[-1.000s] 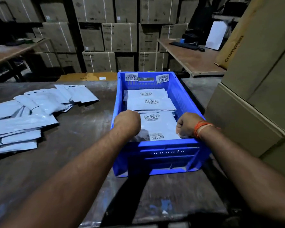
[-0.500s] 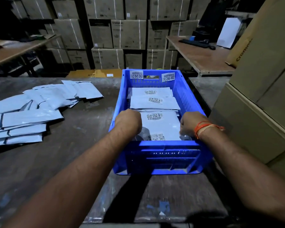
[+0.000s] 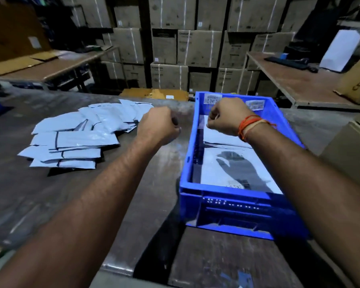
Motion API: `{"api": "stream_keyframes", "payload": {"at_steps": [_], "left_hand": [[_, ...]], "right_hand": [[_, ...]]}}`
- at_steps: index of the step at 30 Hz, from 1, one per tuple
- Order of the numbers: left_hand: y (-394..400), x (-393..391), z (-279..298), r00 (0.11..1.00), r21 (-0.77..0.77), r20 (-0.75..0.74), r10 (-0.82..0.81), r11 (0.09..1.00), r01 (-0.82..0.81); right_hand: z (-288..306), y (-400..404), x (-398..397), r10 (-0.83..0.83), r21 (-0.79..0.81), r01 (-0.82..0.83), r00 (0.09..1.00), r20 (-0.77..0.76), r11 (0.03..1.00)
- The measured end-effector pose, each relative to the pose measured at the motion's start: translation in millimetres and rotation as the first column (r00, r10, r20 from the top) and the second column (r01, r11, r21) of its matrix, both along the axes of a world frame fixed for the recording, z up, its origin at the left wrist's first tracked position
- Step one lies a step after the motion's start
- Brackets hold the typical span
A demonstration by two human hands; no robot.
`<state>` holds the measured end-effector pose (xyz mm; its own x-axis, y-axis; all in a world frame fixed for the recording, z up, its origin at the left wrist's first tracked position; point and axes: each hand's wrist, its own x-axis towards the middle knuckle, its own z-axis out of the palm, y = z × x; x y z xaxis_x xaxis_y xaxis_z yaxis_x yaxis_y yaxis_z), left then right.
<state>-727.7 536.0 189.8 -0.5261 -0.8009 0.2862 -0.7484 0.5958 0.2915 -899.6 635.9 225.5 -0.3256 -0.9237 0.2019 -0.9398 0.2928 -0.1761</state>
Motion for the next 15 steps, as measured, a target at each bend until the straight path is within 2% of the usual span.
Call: {"api": "stream_keyframes", "payload": {"at_steps": [7, 15], "left_hand": [[-73.3, 62.6, -12.9, 0.999, 0.056, 0.029, 0.021, 0.998, -0.023], [-186.7, 157.5, -51.7, 0.989, 0.151, 0.107, 0.097, 0.982, -0.113]], "right_hand": [[-1.3, -99.7, 77.9, 0.135, 0.052, -0.135, 0.991, 0.014, 0.989], [-49.0, -204.0, 156.8, 0.101, 0.214, -0.129, 0.986, 0.136, 0.968]]}}
